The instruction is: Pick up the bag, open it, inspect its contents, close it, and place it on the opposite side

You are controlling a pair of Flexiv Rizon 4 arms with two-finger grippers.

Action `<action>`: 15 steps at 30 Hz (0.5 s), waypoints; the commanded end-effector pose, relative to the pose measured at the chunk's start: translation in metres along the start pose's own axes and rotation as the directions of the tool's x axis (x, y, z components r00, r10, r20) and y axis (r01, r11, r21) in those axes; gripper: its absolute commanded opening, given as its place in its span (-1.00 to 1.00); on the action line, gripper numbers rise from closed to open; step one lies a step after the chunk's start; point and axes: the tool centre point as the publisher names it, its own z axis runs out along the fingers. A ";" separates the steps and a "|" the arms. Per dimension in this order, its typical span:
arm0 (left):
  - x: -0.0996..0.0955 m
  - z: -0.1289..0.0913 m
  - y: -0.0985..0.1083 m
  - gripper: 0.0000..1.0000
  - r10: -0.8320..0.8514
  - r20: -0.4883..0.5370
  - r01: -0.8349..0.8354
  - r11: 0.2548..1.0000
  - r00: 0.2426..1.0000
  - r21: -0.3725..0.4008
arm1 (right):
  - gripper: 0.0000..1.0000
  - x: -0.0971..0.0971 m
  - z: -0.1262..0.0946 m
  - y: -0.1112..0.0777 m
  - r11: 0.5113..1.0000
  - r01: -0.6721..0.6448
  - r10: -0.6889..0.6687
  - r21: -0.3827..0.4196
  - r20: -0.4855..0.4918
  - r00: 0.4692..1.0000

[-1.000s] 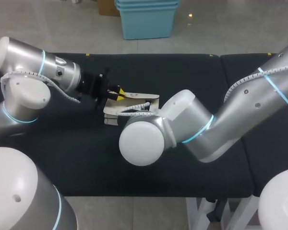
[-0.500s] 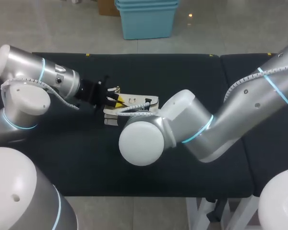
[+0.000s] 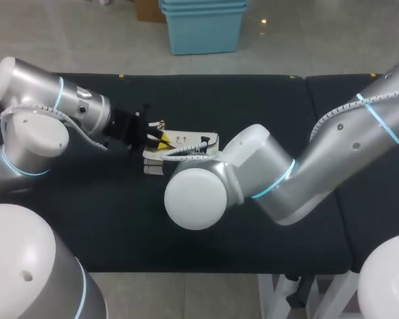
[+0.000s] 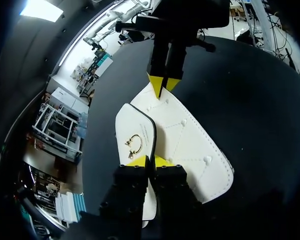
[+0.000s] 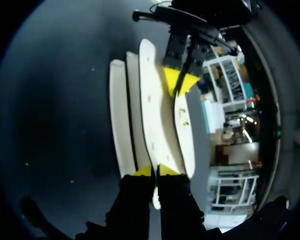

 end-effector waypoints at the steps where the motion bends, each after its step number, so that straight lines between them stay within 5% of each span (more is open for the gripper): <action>1: -0.001 0.011 -0.004 -1.00 0.015 -0.012 -0.015 1.000 1.000 0.003 | -1.00 0.002 0.002 0.000 1.000 -0.001 0.001 0.001 0.003 1.000; 15: 0.007 -0.001 0.003 -1.00 0.021 0.018 -0.020 0.998 1.000 -0.057 | -1.00 0.002 0.002 0.000 1.000 -0.001 0.001 0.001 0.003 1.000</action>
